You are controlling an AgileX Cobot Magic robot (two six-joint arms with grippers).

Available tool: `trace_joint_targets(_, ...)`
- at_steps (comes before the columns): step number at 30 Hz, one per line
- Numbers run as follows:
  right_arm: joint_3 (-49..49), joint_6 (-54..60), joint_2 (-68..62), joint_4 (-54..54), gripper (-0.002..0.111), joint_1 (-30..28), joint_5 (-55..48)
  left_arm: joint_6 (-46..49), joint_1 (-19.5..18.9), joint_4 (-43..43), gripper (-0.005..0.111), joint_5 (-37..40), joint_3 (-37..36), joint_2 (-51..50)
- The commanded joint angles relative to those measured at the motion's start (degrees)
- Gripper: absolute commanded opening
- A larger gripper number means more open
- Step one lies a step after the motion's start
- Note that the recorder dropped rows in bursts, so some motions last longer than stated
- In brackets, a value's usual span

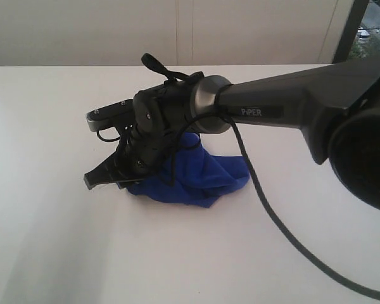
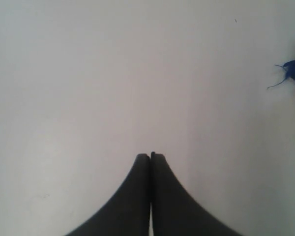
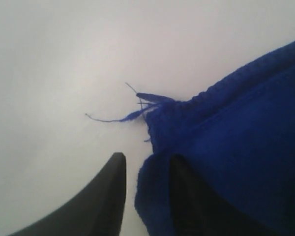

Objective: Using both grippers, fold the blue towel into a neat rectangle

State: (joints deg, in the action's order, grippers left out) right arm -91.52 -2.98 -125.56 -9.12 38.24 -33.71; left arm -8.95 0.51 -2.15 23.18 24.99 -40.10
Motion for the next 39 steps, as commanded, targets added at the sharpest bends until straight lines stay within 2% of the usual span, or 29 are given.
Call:
trace_joint_targets(1, 0.2, -0.3, 0.1, 0.1, 0.029, 0.0, 0.6, 0.0, 0.1, -0.6, 0.000, 0.4, -0.5, 0.0)
trace_joint_targets(11, 0.2, 0.2, 0.0, 0.7, 0.000, 0.0, 0.6, 0.0, 0.1, -0.6, 0.000, 0.4, -0.5, 0.0)
trace_joint_targets(23, 0.2, -0.1, 7.1, 5.9, 0.000, -0.3, -0.1, 0.0, 0.1, -0.6, 0.000, 0.4, -0.5, 0.0)
trace_joint_targets(31, 0.2, -0.1, 12.7, 10.3, 0.000, -5.7, -9.9, 0.0, 0.3, -1.5, 0.000, 0.4, -0.5, 0.0)
trace_joint_targets(34, 0.2, 0.7, 14.2, 12.6, 0.000, -8.9, -14.2, 6.2, 0.3, -7.8, 0.000, 0.4, -0.5, 0.0)
trace_joint_targets(39, 0.2, 1.9, 16.2, 16.2, 0.000, -14.7, -19.4, 30.0, 0.3, -31.6, 0.000, 0.7, -0.5, -2.5)
